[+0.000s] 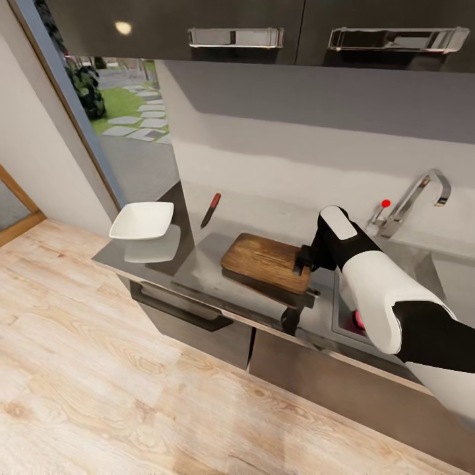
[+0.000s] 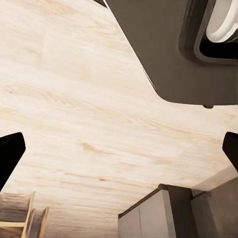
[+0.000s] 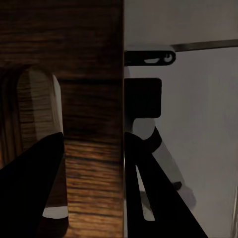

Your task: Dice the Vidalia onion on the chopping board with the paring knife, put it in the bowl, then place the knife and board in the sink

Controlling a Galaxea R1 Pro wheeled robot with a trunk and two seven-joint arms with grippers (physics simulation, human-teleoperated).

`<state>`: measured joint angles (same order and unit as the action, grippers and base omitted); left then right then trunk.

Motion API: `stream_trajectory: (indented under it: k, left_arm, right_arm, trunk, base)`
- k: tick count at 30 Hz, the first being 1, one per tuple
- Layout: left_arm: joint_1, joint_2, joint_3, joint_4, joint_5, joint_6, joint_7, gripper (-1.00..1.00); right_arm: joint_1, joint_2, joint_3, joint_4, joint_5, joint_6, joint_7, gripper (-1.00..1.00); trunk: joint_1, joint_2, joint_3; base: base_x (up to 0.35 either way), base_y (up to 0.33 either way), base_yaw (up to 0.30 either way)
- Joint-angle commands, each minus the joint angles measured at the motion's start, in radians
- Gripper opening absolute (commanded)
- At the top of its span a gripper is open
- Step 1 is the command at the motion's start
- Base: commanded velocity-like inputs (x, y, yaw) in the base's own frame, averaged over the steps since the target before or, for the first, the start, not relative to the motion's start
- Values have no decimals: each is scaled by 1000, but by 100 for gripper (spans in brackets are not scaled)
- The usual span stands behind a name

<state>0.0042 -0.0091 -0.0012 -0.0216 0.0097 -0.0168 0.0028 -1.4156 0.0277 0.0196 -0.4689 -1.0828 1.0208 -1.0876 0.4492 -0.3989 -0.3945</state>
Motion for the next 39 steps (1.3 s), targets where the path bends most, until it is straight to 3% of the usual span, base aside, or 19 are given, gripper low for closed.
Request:
stream_trajectory:
  k: [1, 31, 39]
  left_arm:
    - [0, 0, 0, -1, 1, -2, 0, 100]
    - [0, 0, 0, -1, 1, -2, 0, 100]
    - [0, 0, 0, -1, 1, -2, 0, 100]
  right_arm:
    - [0, 0, 5, -1, 14, 22, -11, -100]
    - [1, 0, 5, -1, 12, 21, -9, -100]
    - [0, 0, 5, -1, 13, 21, 28, -100]
  trunk:
    - [1, -1, -2]
    - [1, -1, -3]
    - [1, -1, -6]
  base:
    - [0, 0, 0]
    - [0, 0, 0]
    - [0, 0, 0]
